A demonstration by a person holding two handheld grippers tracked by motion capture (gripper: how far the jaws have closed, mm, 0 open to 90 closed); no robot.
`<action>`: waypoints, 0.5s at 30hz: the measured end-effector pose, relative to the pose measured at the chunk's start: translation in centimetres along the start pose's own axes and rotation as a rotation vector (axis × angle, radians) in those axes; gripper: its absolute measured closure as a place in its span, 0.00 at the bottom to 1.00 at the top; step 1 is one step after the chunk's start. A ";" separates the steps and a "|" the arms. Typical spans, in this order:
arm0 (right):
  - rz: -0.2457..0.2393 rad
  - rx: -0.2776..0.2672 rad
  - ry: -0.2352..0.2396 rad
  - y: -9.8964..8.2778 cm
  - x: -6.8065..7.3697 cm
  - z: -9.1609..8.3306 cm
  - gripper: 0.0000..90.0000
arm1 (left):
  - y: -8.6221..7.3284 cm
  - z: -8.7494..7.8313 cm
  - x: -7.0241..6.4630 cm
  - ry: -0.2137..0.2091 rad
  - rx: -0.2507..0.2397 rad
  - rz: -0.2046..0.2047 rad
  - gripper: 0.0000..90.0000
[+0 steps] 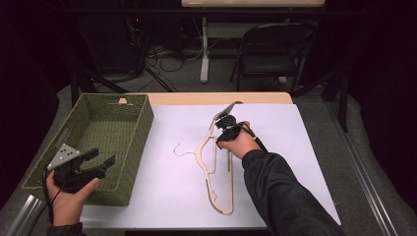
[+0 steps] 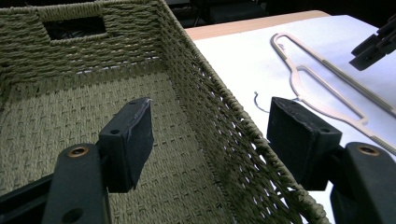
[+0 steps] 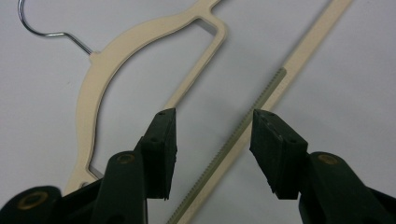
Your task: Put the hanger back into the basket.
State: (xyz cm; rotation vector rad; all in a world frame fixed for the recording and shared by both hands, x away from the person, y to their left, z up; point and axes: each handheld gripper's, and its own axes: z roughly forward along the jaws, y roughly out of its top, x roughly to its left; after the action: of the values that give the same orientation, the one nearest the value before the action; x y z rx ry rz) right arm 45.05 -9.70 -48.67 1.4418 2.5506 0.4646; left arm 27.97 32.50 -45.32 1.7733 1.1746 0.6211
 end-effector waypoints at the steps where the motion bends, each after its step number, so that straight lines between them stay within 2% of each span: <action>1: -0.003 -0.011 0.011 0.0 0.3 0.5 0.56 | 0.0 0.0 0.0 0.001 0.001 -0.001 0.35; 2: -0.009 0.021 0.006 0.1 0.5 0.5 0.56 | 0.0 0.0 0.0 0.001 0.001 -0.001 0.35; 5: -0.014 0.049 0.007 0.2 0.8 0.9 0.56 | 0.0 0.0 0.1 -0.002 -0.001 0.000 0.35; 6: 0.006 0.063 0.010 0.2 1.0 1.0 0.56 | 0.0 0.0 0.1 -0.001 -0.001 0.000 0.35; 7: 0.004 -0.048 0.044 -0.2 1.2 2.2 0.56 | 0.0 0.0 0.1 -0.001 -0.002 -0.001 0.35; 8: 0.004 -0.048 0.044 -0.2 1.2 2.2 0.56 | 0.0 0.0 0.1 -0.001 -0.002 -0.001 0.35; 9: -0.029 0.093 0.012 0.2 1.3 1.5 0.56 | -0.1 0.0 0.1 -0.001 -0.001 -0.002 0.35; 10: -0.025 0.059 0.034 0.1 1.4 2.0 0.56 | -0.1 0.0 0.1 -0.001 -0.001 -0.003 0.35; 11: -0.019 0.054 0.032 0.0 1.6 2.3 0.56 | -0.1 0.0 0.1 0.000 0.000 -0.003 0.35; 12: 0.012 0.059 0.039 0.0 1.9 2.4 0.56 | -0.1 0.0 0.2 -0.001 0.000 -0.003 0.35; 13: 0.001 0.044 0.049 0.0 1.9 2.8 0.56 | -0.1 0.0 0.2 0.001 0.000 -0.003 0.35; 15: -0.014 0.091 0.061 0.1 2.0 2.9 0.57 | -0.1 0.0 0.2 0.000 -0.001 -0.003 0.35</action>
State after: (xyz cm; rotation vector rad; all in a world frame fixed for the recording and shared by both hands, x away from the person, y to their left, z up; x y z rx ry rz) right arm 45.03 -7.38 -51.38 1.4606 2.6602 0.4014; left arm 28.02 32.66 -45.42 1.7706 1.1768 0.6192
